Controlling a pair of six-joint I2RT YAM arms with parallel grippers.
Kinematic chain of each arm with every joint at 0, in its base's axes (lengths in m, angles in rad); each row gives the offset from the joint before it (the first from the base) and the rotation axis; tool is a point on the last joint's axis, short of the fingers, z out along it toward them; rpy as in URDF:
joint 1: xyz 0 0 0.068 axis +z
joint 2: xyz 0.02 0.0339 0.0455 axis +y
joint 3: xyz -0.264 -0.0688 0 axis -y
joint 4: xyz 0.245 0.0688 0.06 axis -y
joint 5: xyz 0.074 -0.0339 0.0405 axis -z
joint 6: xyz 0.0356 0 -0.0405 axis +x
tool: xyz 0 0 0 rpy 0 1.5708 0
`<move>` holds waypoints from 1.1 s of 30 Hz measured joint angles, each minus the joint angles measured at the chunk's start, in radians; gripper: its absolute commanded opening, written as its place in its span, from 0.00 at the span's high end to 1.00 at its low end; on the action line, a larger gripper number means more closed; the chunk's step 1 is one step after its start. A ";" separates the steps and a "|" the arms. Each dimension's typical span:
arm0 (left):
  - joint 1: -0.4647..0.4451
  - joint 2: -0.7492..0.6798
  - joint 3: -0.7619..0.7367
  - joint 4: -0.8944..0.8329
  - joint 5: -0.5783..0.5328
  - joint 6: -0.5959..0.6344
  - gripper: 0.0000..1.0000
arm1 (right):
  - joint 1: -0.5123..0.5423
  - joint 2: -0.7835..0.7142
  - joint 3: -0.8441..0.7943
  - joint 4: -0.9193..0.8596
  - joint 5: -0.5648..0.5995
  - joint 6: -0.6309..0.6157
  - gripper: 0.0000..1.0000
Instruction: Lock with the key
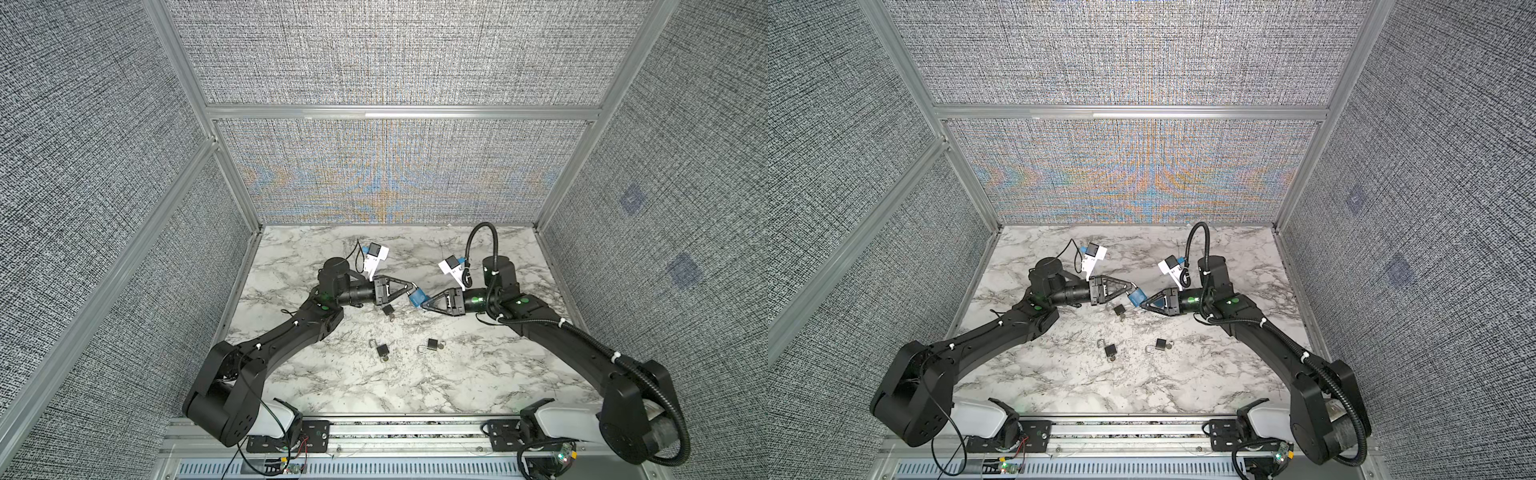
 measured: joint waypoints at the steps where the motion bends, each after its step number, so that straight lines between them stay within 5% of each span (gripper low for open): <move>1: 0.000 0.000 0.000 -0.002 0.000 0.002 1.00 | 0.000 0.000 0.000 0.000 0.000 0.000 0.80; 14: 0.001 -0.001 0.000 -0.029 -0.016 0.001 1.00 | 0.005 0.000 -0.006 0.019 -0.011 0.003 1.00; 33: 0.044 -0.012 0.000 -0.001 0.020 -0.071 1.00 | 0.010 -0.039 -0.093 0.153 -0.008 0.054 1.00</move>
